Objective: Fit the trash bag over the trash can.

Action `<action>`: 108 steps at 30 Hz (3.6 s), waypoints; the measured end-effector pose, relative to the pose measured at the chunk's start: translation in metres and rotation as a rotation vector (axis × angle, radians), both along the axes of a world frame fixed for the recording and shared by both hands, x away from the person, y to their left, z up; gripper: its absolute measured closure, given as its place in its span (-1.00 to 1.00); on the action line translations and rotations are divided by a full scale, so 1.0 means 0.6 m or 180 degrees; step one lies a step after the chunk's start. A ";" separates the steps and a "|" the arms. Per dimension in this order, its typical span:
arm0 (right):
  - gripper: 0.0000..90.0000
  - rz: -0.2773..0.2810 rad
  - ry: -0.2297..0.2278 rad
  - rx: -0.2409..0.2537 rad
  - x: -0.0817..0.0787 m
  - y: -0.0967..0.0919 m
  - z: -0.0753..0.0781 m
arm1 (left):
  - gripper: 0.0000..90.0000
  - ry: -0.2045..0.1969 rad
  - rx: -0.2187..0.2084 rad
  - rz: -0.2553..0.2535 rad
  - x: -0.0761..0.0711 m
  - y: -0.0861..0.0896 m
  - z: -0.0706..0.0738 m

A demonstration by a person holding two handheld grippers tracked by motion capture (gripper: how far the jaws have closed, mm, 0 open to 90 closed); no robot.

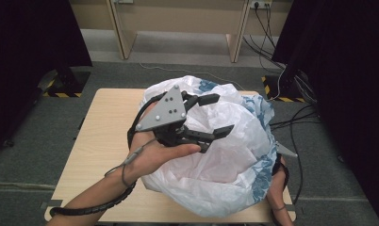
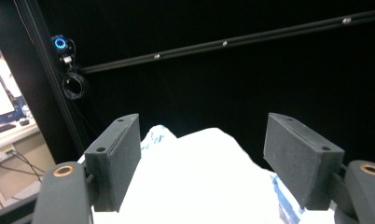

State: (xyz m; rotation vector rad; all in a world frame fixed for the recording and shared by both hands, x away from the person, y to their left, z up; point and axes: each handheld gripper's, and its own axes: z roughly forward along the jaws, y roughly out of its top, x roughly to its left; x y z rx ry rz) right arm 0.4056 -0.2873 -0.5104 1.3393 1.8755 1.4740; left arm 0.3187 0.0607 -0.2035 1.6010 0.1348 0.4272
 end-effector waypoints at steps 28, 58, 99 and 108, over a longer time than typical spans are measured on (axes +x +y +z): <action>-0.67 0.0007 -0.0009 -0.0002 0.000 0.000 0.000 | -0.34 0.0497 0.0611 0.0280 0.077 -0.040 -0.061; -0.67 0.0004 -0.0012 0.0003 0.000 -0.001 0.000 | -0.34 0.0766 0.1042 0.0374 0.110 -0.066 -0.118; -0.67 0.0008 -0.0007 -0.0001 0.000 -0.001 0.000 | -0.38 0.0736 0.0750 0.0223 0.082 -0.035 -0.075; -0.67 0.0007 -0.0003 0.0005 0.000 -0.001 0.000 | -0.38 0.0709 0.0739 0.0251 0.091 -0.036 -0.055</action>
